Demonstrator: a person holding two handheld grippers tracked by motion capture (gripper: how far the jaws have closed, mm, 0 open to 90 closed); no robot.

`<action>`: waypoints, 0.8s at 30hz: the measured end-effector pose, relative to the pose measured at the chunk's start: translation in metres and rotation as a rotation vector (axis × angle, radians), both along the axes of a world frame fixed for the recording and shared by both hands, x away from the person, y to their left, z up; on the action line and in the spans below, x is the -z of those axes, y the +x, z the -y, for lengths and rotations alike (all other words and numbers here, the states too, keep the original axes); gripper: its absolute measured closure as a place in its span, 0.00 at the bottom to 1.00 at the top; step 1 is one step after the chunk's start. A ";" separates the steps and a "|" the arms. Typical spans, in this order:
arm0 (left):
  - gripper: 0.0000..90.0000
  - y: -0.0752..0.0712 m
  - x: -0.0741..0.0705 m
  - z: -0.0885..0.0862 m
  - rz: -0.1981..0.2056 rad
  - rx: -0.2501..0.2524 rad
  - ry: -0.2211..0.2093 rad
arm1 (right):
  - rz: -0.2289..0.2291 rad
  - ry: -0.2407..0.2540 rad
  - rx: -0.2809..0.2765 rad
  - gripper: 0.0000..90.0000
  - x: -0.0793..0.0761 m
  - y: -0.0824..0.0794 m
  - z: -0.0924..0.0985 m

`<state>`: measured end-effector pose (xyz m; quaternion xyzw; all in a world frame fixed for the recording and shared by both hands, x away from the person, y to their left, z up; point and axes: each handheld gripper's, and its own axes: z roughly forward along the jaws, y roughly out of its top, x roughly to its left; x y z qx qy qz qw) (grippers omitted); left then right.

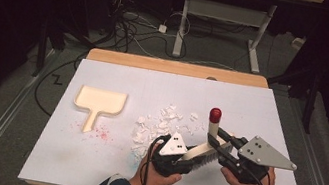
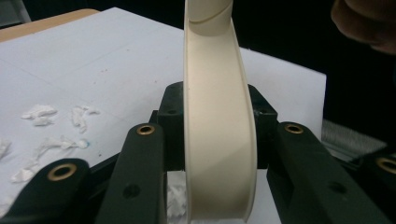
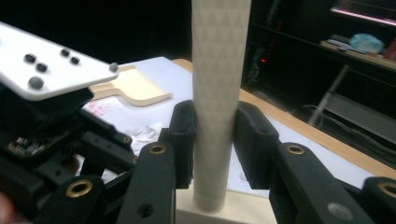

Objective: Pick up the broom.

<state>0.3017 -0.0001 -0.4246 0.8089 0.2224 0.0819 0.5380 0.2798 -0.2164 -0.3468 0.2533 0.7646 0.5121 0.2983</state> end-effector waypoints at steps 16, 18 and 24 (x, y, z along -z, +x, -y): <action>0.72 -0.005 -0.010 -0.050 0.034 0.215 0.176 | -0.221 -0.198 -0.345 0.48 0.031 0.016 0.016; 0.72 -0.007 -0.007 -0.051 0.035 0.227 0.203 | -0.244 -0.233 -0.399 0.48 0.038 0.017 0.009; 0.72 -0.012 -0.007 -0.050 0.038 0.315 0.201 | -0.306 -0.312 -0.447 0.43 0.054 0.023 -0.002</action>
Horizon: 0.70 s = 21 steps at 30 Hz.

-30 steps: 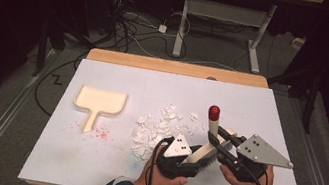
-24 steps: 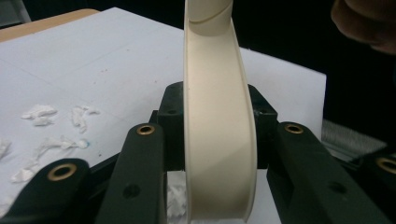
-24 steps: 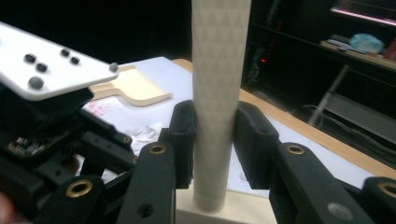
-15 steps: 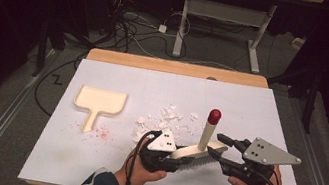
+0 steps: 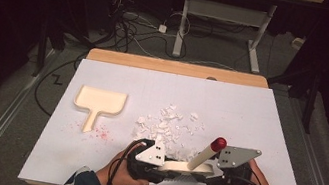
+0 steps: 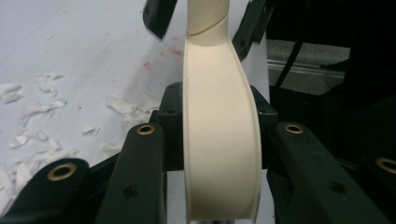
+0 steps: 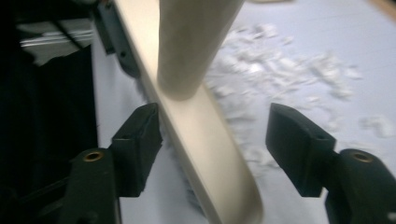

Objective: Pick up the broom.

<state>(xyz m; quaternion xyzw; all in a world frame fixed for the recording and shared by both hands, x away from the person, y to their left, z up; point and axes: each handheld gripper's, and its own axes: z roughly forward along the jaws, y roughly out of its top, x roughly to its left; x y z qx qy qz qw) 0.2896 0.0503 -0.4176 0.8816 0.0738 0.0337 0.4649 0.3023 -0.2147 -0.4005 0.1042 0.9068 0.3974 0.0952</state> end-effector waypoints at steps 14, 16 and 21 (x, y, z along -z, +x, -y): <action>0.56 0.002 -0.001 -0.007 0.046 -0.058 -0.064 | -0.096 0.080 -0.155 0.75 0.014 0.007 -0.009; 0.50 -0.001 -0.005 -0.011 0.095 -0.096 -0.046 | -0.094 0.087 -0.137 0.76 0.011 0.006 -0.007; 0.33 -0.010 -0.011 -0.030 0.209 -0.210 -0.012 | -0.060 0.102 -0.030 0.76 0.002 0.010 0.005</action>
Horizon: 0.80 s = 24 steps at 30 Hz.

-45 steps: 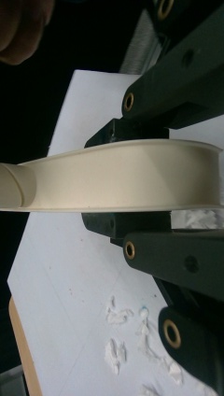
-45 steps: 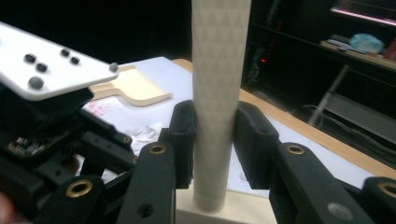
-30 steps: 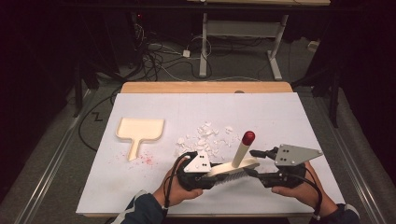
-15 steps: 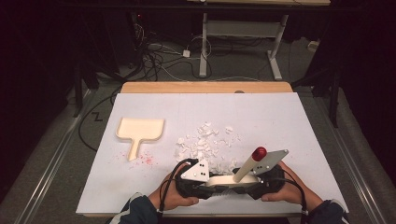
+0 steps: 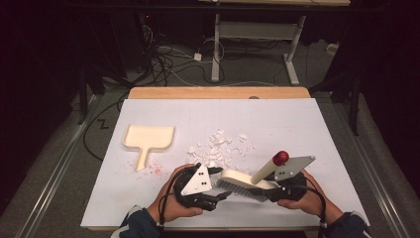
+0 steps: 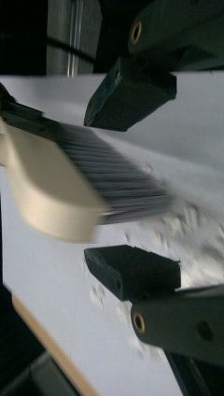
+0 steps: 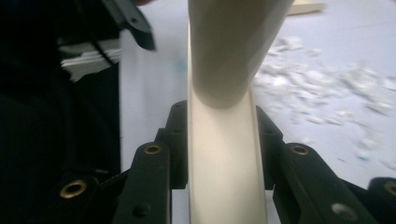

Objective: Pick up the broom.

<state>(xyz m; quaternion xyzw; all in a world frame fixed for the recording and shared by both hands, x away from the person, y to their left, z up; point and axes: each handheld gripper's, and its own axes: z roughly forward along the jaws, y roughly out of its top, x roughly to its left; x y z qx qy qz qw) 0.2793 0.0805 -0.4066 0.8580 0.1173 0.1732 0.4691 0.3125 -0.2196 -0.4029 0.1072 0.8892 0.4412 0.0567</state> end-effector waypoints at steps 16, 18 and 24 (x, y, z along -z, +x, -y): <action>0.18 -0.012 0.038 -0.089 0.087 -0.401 0.106 | 0.063 0.033 0.363 0.76 -0.021 0.030 0.046; 0.18 -0.018 0.047 -0.100 0.101 -0.444 0.147 | 0.085 0.032 0.397 0.76 -0.023 0.039 0.050; 0.18 -0.020 0.057 -0.116 0.064 -0.484 0.142 | 0.161 -0.042 0.482 0.76 -0.019 0.061 0.057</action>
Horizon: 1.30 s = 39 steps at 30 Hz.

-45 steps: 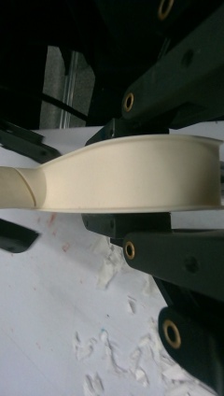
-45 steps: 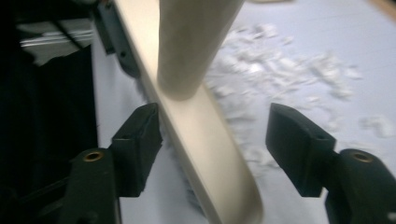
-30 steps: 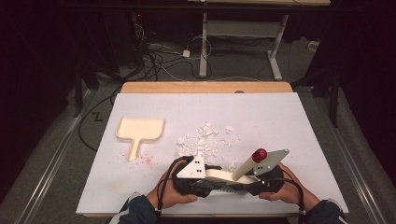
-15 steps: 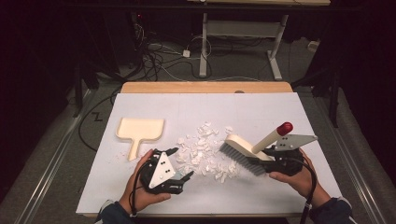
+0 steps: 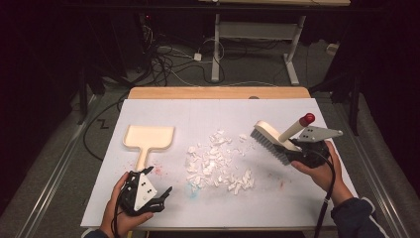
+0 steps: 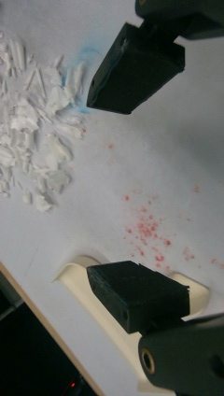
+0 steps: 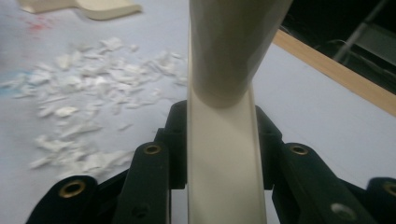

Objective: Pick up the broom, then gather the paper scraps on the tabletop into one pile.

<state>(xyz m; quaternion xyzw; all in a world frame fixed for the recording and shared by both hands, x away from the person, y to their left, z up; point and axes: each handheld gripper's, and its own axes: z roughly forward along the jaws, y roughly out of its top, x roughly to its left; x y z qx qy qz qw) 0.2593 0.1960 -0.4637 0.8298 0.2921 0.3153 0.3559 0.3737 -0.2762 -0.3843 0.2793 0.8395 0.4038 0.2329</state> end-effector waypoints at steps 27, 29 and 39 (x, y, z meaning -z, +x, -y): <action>0.19 0.005 0.010 -0.008 -0.032 0.000 -0.025 | 0.023 -0.275 0.114 0.76 0.049 0.098 -0.107; 0.19 0.005 0.010 -0.006 -0.036 0.009 -0.021 | 0.031 -0.288 0.094 0.76 0.052 0.098 -0.116; 0.18 0.004 0.010 -0.004 -0.038 0.008 -0.017 | 0.049 -0.241 -0.088 0.76 0.057 0.082 -0.138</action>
